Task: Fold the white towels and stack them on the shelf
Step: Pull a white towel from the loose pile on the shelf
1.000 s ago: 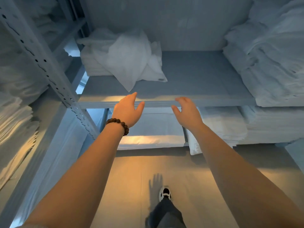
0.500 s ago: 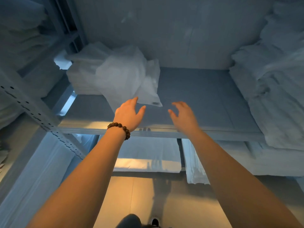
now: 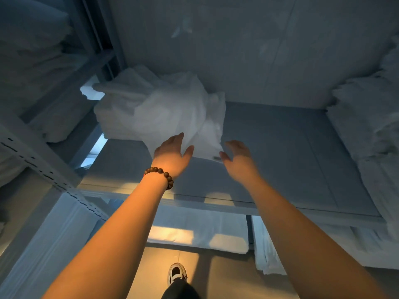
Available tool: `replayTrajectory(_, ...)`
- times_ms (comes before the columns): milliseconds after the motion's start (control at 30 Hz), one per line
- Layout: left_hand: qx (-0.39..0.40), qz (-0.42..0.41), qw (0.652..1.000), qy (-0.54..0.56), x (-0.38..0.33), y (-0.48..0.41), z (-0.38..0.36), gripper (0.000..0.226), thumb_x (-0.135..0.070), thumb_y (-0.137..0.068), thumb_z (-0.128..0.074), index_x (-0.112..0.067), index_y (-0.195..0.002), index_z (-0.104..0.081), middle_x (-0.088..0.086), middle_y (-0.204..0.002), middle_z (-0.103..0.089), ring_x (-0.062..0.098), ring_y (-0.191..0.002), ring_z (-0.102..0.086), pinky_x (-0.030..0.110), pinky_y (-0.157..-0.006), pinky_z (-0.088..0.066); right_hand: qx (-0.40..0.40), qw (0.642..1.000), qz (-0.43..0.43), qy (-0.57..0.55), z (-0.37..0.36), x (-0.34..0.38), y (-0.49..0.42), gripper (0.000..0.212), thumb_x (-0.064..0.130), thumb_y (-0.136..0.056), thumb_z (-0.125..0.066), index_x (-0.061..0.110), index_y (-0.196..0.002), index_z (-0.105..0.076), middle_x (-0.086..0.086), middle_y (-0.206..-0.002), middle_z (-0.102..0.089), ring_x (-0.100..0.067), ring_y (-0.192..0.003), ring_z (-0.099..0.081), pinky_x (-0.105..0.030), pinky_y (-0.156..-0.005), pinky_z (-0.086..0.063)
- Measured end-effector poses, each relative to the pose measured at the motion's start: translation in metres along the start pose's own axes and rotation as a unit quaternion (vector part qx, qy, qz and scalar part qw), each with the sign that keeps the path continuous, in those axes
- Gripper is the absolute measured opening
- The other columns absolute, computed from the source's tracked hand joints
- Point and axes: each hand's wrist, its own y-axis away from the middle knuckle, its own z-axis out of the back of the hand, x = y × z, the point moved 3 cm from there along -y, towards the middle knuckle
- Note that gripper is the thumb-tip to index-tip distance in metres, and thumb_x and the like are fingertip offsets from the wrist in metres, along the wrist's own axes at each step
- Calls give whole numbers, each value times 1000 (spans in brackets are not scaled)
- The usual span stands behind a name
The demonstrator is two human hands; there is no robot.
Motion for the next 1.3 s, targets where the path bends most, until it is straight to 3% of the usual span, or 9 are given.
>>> replayTrajectory(467, -100, -28, 994, 42, 81, -109, 58, 62, -41, -95, -44, -14, -147, -25, 7, -151, -31, 21, -139, -28, 35, -112, -23, -16, 998, 55, 16, -45, 80, -114, 45, 30, -96, -48, 13, -137, -45, -8, -144, -40, -25, -133, -38, -38, -109, -33)
replayTrajectory(633, -172, -24, 984, 35, 108, -142, 83, 79, -52, -85, -55, -20, -148, -20, 8, -154, -22, 25, -141, -20, 45, -112, -25, -24, 999, 38, 17, -36, 75, -159, 50, 38, -93, -51, 17, -137, -44, -9, -145, -38, -27, -133, -37, -40, -110, -32)
replayTrajectory(767, -60, -20, 993, -95, 127, -184, 82, 117, -79, -63, -56, -28, -148, 4, 0, -158, 6, 23, -145, 2, 54, -114, -12, -26, 997, -28, -68, -26, 67, -211, 77, 56, -78, -64, 25, -142, -34, -12, -145, -32, -28, -133, -36, -38, -109, -35)
replayTrajectory(867, 14, -3, 988, -155, 139, -219, 69, 137, -83, -49, -63, -27, -146, 16, -1, -156, 20, 23, -144, 14, 59, -113, -4, 2, 988, -66, -142, -35, 68, -244, 100, 67, -65, -69, 34, -146, -20, -8, -147, -30, -28, -131, -40, -33, -95, -43)
replayTrajectory(933, 39, 3, 984, -172, 149, -237, 59, 140, -82, -46, -65, -28, -146, 16, -1, -156, 20, 25, -143, 16, 61, -112, -1, 27, 986, -72, -151, -47, 67, -264, 111, 68, -60, -71, 34, -148, -12, -7, -151, -28, -28, -135, -37, -38, -104, -41)
replayTrajectory(1033, 50, -6, 978, -201, 159, -253, 42, 128, -80, -49, -64, -33, -147, 4, -1, -157, 12, 27, -143, 14, 64, -110, 0, 64, 980, -73, -177, -65, 65, -283, 121, 67, -55, -75, 35, -149, -5, -3, -155, -24, -26, -138, -32, -43, -108, -38)
replayTrajectory(1133, 19, -29, 984, -175, 159, -259, 27, 105, -74, -60, -62, -33, -146, -16, -5, -156, -11, 25, -144, 3, 64, -110, -1, 61, 973, -76, -210, -74, 65, -290, 121, 56, -56, -82, 34, -148, -7, 2, -154, -25, -24, -135, -37, -43, -104, -43)
replayTrajectory(1300, -58, -62, 994, -64, 145, -254, 26, 65, -53, -79, -59, -26, -136, -42, -4, -141, -45, 22, -141, -21, 59, -111, -9, 45, 959, -36, -278, -73, 74, -282, 95, 23, -65, -85, 24, -143, -30, -4, -139, -47, -24, -120, -51, -43, -98, -48)
